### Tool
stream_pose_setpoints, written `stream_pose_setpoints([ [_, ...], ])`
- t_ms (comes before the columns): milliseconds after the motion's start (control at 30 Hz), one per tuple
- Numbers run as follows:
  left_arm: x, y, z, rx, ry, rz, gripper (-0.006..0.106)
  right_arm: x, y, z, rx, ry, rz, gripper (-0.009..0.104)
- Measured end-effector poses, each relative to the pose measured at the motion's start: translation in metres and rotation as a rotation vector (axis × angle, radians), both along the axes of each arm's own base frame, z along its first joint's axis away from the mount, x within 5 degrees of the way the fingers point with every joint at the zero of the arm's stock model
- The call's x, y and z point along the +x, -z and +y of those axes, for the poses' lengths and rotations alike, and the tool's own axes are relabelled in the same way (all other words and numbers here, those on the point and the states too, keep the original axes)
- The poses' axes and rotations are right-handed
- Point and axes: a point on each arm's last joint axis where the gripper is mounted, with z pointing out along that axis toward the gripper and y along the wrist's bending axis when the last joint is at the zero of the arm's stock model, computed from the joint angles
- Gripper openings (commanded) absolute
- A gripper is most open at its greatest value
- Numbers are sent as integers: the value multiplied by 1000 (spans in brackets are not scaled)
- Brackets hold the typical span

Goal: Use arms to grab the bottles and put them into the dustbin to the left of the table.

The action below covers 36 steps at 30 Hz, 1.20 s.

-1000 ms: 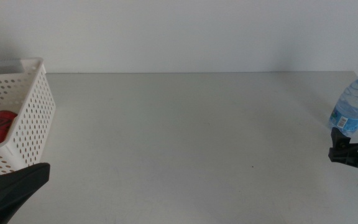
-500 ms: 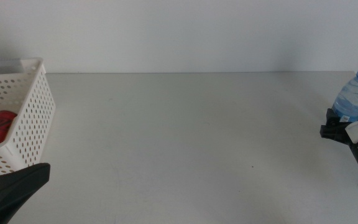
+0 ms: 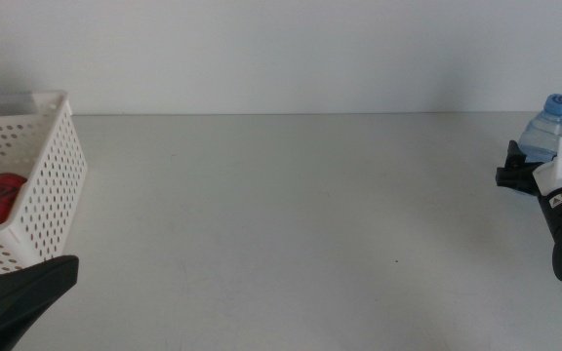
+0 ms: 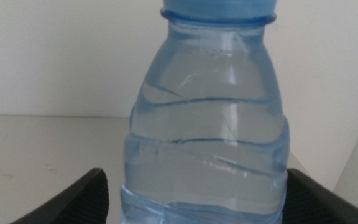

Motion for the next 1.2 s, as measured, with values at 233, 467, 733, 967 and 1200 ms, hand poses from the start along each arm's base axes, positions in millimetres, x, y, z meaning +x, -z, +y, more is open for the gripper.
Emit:
stream_pose_setpoints([
  [233,0,0,0,0,0,0,94,15,4,-1,-4,5,-21,79],
  [467,0,0,0,0,0,0,94,20,6,-1,-9,3,-27,17],
  [733,0,0,0,0,0,0,94,28,-5,49,176,-341,-43,-1],
  [967,0,0,0,0,0,0,94,33,-44,171,148,-877,-86,-1],
  [1200,0,0,0,0,0,0,94,22,-56,273,5,-1068,62,-1],
])
